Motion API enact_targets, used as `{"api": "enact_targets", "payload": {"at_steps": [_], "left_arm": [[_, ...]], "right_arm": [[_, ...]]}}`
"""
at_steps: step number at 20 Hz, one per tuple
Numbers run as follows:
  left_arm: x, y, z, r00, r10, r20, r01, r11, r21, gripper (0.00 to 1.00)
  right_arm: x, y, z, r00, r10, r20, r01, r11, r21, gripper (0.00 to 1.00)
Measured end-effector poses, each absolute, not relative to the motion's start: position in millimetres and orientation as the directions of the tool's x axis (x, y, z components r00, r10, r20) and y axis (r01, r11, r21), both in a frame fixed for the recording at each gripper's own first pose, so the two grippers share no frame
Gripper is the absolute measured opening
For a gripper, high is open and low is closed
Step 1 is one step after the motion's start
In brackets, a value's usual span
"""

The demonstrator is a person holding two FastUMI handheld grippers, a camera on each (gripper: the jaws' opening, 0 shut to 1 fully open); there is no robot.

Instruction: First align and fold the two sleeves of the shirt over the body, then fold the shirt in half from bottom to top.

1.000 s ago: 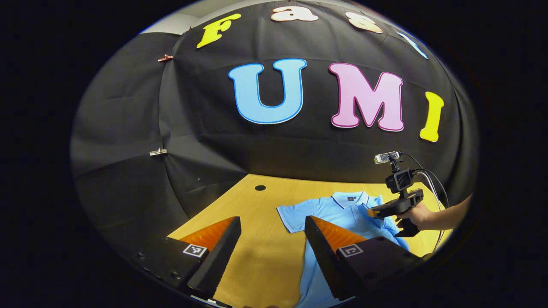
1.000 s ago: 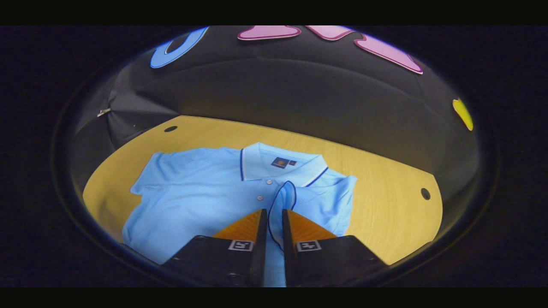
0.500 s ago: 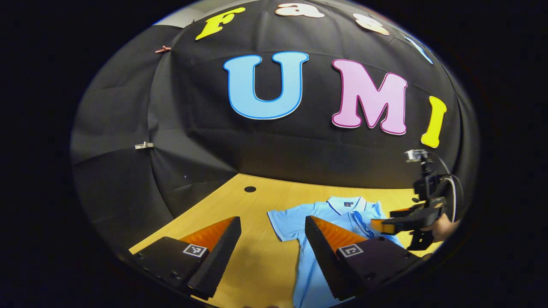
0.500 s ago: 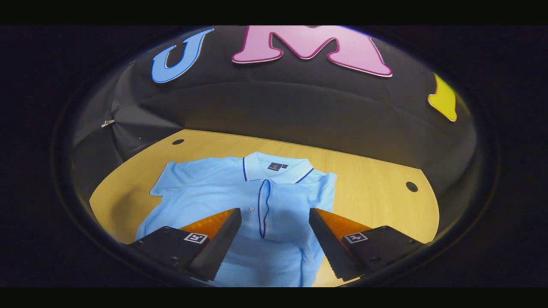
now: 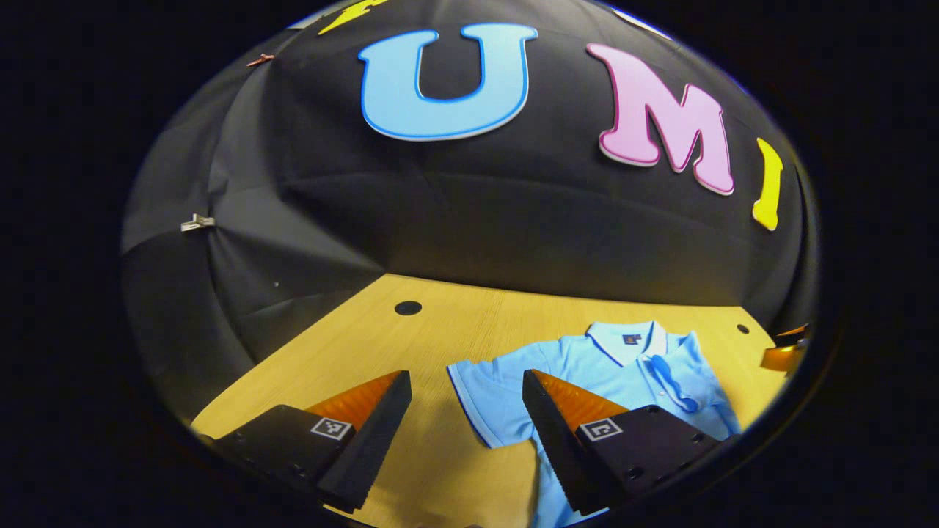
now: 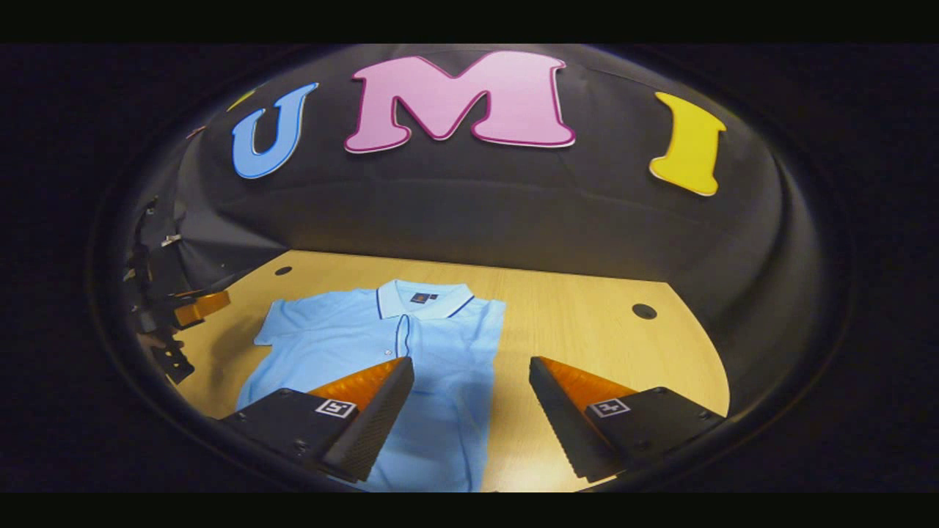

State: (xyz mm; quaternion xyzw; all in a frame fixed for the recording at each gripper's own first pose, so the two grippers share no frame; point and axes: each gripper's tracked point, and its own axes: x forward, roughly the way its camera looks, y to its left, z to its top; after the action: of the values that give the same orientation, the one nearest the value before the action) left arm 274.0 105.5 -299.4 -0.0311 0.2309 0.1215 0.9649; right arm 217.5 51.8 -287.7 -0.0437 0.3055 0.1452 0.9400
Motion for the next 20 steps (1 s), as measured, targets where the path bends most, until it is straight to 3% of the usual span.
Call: {"api": "enact_targets", "payload": {"at_steps": [7,12,16,18,20], "left_arm": [[344.5,125.6,-370.2,0.799,0.191,-0.571,-0.218,0.976,0.021,0.97],[360.5,133.9,-398.7,0.736,0.173,-0.654,-0.200,0.979,0.033,0.97],[369.2,123.2,-398.4,0.736,0.132,-0.664,-0.171,0.985,0.007,0.95],[368.9,118.0,-400.8,0.732,0.109,-0.673,-0.148,0.989,0.000,0.78],[371.1,107.2,-401.2,0.734,0.092,-0.673,-0.138,0.990,-0.015,0.48]], "right_arm": [[203.2,43.1,-296.1,0.765,0.259,-0.590,-0.284,0.957,0.053,0.96],[208.4,44.7,-304.0,0.772,0.267,-0.577,-0.294,0.955,0.049,0.99],[204.9,38.3,-313.0,0.762,0.259,-0.594,-0.285,0.957,0.052,0.99],[203.1,34.4,-318.5,0.753,0.256,-0.606,-0.267,0.961,0.074,0.99],[203.0,29.6,-322.5,0.750,0.247,-0.614,-0.245,0.965,0.089,0.99]]}}
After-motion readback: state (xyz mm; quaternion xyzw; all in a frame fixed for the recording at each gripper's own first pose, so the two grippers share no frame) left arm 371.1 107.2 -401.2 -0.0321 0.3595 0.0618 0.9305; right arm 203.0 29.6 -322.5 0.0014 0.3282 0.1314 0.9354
